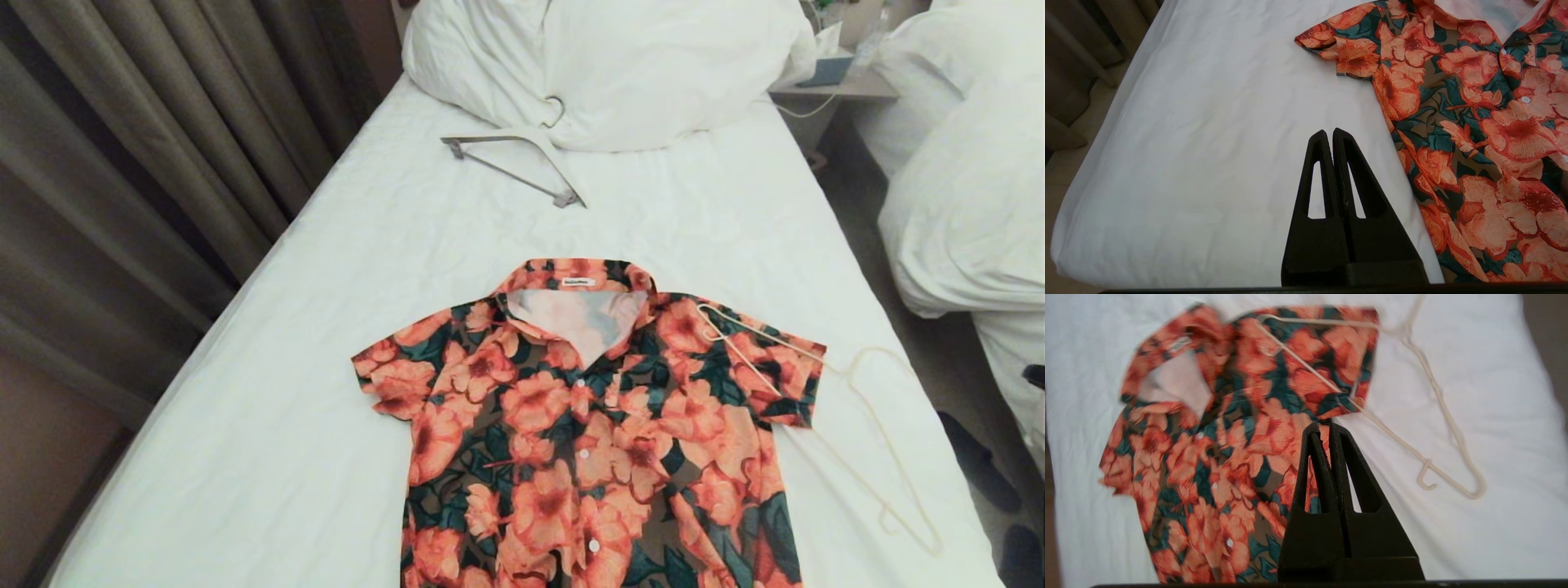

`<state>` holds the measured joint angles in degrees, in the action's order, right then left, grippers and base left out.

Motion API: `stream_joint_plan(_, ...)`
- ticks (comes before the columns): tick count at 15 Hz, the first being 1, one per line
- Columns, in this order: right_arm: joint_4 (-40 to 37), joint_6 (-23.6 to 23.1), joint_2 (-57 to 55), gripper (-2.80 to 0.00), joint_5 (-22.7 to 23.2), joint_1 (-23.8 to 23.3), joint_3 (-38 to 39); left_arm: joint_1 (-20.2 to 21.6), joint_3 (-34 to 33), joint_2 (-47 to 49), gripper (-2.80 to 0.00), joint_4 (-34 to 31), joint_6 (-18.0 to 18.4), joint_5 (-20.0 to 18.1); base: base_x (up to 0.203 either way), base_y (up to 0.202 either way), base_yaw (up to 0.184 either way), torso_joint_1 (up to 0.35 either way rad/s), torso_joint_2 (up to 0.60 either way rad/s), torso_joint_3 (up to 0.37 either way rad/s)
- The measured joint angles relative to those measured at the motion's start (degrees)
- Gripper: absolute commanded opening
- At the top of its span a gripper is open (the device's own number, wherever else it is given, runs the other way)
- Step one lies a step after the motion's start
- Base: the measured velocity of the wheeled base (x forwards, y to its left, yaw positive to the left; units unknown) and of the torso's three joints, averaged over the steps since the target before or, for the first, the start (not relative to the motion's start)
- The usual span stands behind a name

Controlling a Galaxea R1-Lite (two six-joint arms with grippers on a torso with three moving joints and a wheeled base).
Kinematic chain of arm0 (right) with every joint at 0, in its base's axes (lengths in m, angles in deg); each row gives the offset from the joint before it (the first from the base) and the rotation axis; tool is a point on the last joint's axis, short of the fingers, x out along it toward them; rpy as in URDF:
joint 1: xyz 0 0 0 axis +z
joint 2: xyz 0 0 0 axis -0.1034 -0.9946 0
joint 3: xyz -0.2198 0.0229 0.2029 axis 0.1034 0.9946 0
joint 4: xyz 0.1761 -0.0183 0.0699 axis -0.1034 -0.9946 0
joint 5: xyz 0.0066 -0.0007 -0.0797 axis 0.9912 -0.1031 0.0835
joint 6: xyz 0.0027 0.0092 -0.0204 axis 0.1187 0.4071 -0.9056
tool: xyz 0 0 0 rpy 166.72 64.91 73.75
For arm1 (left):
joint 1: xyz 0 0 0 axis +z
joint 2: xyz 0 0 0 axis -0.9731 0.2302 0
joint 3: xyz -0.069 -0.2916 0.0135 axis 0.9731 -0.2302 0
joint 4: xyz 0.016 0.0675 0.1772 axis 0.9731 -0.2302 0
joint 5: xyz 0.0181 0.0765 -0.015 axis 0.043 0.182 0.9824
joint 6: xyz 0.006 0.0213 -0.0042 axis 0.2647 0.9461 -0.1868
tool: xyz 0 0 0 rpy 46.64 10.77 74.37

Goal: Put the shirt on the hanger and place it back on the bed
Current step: Lift the shirt and hanger

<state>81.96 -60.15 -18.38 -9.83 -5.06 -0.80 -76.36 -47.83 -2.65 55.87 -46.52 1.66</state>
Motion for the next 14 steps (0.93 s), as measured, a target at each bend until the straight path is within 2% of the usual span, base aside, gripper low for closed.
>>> stream_joint_plan(3, -3.6, -0.2, -16.0, -2.8, 6.5, -7.3, -6.2, 0.0, 0.0, 0.0, -2.8, 0.0, 0.0, 0.0, 0.0, 0.0, 0.0, 0.0, 0.0, 0.0)
stream_joint_plan(6, -9.8, -2.7, -28.8, -2.8, 8.8, -12.6, -12.5, 0.0, 0.0, 0.0, -2.8, 0.0, 0.0, 0.0, 0.0, 0.0, 0.0, 0.0, 0.0, 0.0)
stream_joint_plan(8, -15.1, -8.7, -34.8, -2.8, 11.9, -15.3, -15.3, 0.0, 0.0, 0.0, -2.8, 0.0, 0.0, 0.0, 0.0, 0.0, 0.0, 0.0, 0.0, 0.0)
stream_joint_plan(10, -16.5, -13.9, -39.0, -2.8, 17.0, -17.3, -16.7, 0.0, 0.0, 0.0, -2.8, 0.0, 0.0, 0.0, 0.0, 0.0, 0.0, 0.0, 0.0, 0.0)
stream_joint_plan(14, -18.0, -21.3, -46.0, -2.8, 19.0, -19.2, -18.1, 0.0, 0.0, 0.0, -2.8, 0.0, 0.0, 0.0, 0.0, 0.0, 0.0, 0.0, 0.0, 0.0)
